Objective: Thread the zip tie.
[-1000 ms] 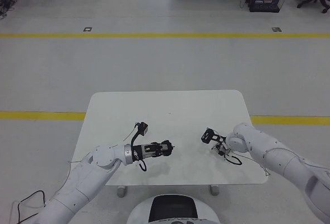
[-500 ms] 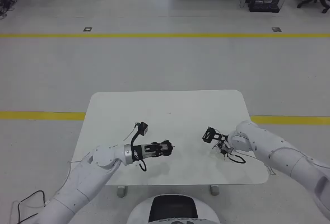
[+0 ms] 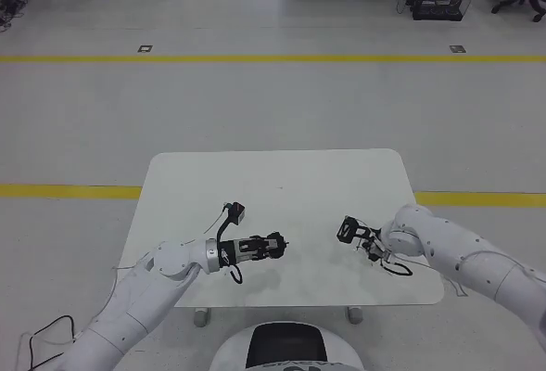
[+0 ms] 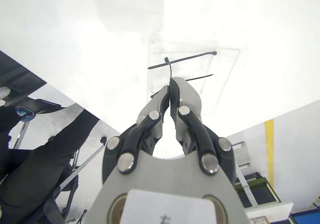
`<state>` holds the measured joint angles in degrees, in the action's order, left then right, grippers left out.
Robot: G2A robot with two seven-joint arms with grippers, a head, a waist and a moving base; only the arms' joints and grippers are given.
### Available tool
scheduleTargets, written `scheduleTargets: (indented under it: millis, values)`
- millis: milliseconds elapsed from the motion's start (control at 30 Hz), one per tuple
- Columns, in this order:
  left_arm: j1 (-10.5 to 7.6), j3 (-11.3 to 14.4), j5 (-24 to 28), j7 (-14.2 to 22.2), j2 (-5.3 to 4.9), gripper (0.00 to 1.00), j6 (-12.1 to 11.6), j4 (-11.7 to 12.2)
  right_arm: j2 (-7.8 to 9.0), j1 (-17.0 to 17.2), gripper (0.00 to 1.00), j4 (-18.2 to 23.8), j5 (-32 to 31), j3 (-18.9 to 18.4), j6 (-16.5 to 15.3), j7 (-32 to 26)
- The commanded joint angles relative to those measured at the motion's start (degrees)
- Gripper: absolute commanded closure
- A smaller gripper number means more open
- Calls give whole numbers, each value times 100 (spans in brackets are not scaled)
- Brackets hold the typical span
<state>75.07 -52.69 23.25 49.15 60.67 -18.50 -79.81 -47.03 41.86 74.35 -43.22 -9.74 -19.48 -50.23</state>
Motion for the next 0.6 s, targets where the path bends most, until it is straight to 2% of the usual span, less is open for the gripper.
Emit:
scheduleTargets:
  millis: [0,367,567]
  values:
    - [0,0,0,0,0,100,0,0,11,9,100,26,-10,0,0,-41]
    - [0,0,0,0,0,100,0,0,-81,15,100,-33,18,0,0,-126]
    - [0,0,0,0,0,100,0,0,-56,-21,100,-32,-9,0,0,-10]
